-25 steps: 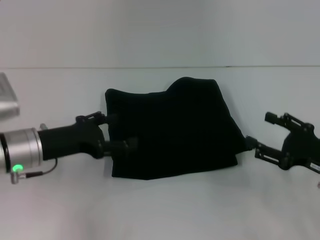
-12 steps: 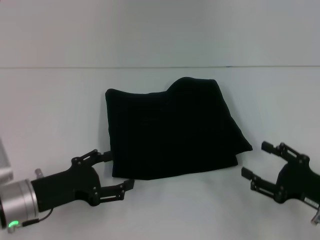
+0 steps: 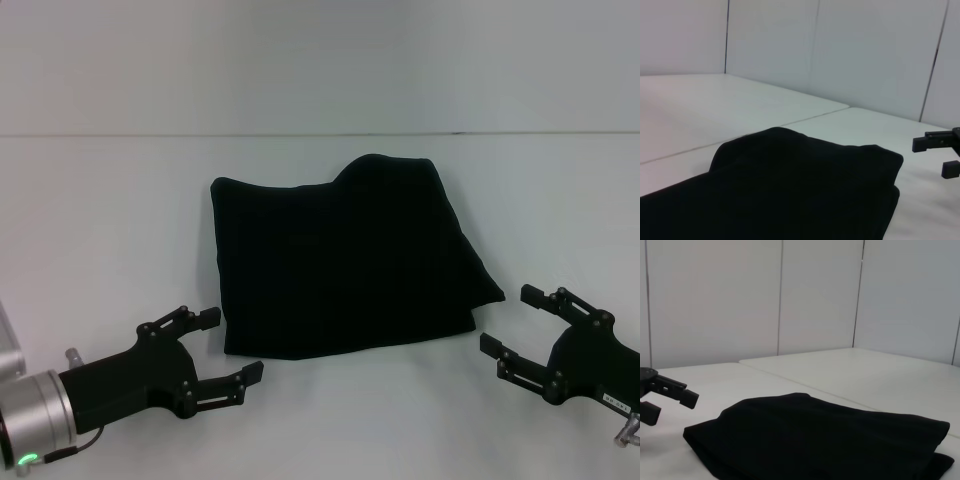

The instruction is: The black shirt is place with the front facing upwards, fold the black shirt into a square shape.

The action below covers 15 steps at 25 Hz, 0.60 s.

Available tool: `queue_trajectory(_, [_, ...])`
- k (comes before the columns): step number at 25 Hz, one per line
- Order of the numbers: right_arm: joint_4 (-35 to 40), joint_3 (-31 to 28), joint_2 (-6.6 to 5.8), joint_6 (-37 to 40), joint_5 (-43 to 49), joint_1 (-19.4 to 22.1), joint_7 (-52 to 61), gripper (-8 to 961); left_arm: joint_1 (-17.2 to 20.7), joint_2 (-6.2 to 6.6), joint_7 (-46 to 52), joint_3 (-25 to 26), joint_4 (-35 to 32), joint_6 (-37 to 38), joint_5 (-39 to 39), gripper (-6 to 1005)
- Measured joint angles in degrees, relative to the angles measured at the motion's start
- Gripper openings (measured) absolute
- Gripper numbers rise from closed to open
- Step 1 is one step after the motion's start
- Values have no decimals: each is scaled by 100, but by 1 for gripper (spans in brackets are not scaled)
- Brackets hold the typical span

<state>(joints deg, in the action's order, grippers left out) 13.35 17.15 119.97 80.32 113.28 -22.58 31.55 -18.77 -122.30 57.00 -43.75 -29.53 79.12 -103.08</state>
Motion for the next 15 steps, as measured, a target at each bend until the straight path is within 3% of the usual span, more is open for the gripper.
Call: queue_trajectory(15, [-36,-72,0,35,1,-18,14,851,-74,-18,23,-2,15,46,14,952])
